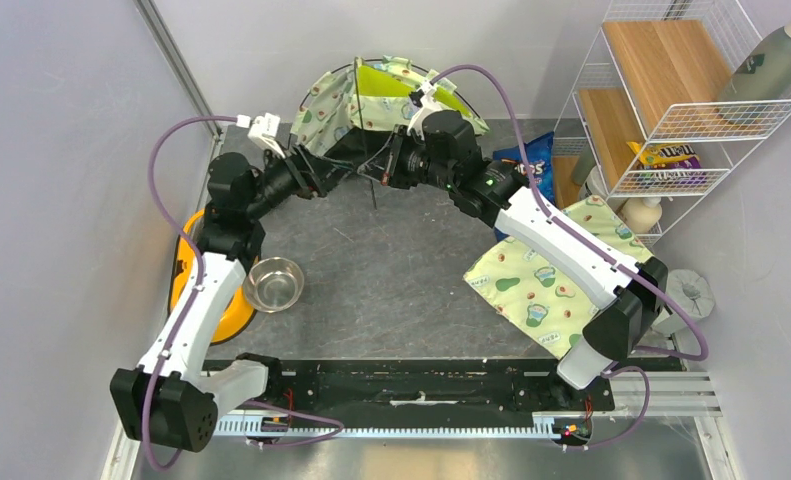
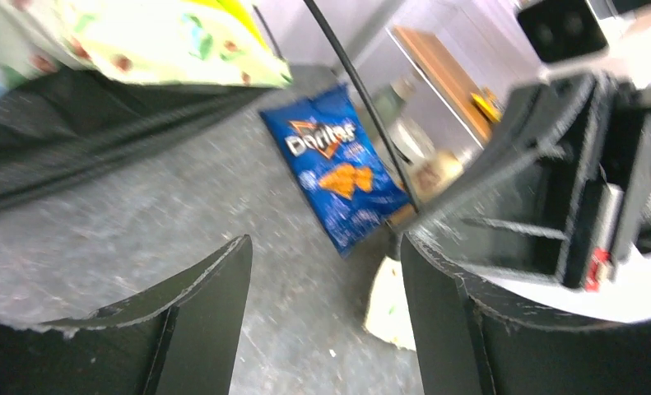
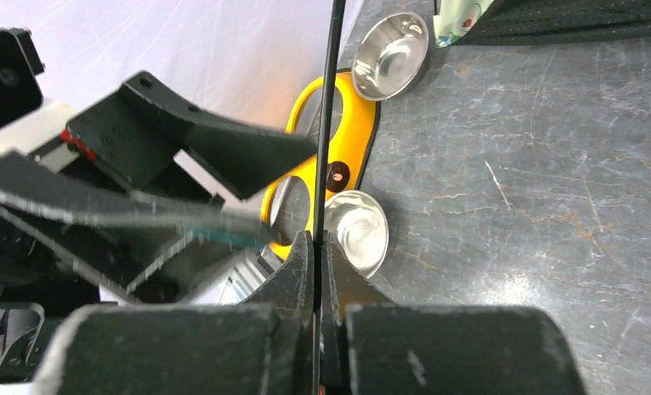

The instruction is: Set up the pet tent

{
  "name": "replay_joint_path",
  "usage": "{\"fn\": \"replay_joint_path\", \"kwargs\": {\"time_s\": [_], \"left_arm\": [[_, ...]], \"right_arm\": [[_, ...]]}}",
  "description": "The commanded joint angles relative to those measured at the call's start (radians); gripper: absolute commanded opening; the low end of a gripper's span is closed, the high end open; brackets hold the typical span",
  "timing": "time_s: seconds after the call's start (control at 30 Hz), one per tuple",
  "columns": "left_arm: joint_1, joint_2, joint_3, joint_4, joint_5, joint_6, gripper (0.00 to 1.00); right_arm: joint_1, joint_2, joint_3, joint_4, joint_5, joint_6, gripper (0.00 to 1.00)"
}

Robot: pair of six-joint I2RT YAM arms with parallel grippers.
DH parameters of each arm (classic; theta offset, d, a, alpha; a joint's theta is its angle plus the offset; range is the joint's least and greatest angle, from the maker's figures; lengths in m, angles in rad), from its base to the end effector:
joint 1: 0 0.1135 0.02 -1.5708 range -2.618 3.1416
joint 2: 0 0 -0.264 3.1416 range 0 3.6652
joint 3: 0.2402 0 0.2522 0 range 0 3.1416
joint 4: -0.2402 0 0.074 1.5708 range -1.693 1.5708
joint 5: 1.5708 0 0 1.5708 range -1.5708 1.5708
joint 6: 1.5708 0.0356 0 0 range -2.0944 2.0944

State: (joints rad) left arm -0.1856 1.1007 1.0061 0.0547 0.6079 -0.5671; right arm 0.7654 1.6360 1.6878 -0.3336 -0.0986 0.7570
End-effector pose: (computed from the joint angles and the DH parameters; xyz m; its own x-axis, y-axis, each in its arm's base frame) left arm 0.2450 -0.0667 0.3813 -0.4157 -0.3706 -0.8306 0.5798 0.5956 -0.5560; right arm 0.2744 0.2685 0.4191 -0.6661 0.3078 -0.6794 -0.4130 0.6063 0.6796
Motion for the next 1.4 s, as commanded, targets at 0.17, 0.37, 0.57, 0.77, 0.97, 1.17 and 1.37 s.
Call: {"fn": "replay_joint_path", "kwargs": {"time_s": [0.17, 0.37, 0.57, 0.77, 0.97, 1.17, 1.37], "left_arm": [[0.053, 0.100, 0.024, 0.145, -0.275, -0.013, 0.70], [0.054, 0.284, 0.081, 0.245, -0.284, -0.002, 0.68], [0.049, 0.508, 0.203, 0.396, -0.261, 0.025, 0.67], [0.015, 0.645, 0.304, 0.501, -0.298, 0.107, 0.67], [-0.009, 0.731, 0.366, 0.574, -0.315, 0.148, 0.69], [-0.033, 0.796, 0.399, 0.600, -0.331, 0.181, 0.69], [-0.068, 0.831, 0.442, 0.494, -0.428, 0.277, 0.69]], "right_arm": [[-0.023, 0.018, 0.052, 0.004, 0.026, 0.044, 0.00], [-0.023, 0.013, 0.044, 0.024, 0.040, 0.087, 0.00], [-0.022, -0.005, -0.011, 0.077, 0.119, 0.164, 0.00], [-0.015, -0.013, -0.063, 0.120, 0.218, 0.241, 0.00], [-0.011, 0.014, -0.037, 0.128, 0.221, 0.257, 0.00], [-0.011, 0.026, -0.011, 0.116, 0.230, 0.257, 0.00], [-0.011, 0.040, 0.010, 0.100, 0.221, 0.253, 0.00]]}}
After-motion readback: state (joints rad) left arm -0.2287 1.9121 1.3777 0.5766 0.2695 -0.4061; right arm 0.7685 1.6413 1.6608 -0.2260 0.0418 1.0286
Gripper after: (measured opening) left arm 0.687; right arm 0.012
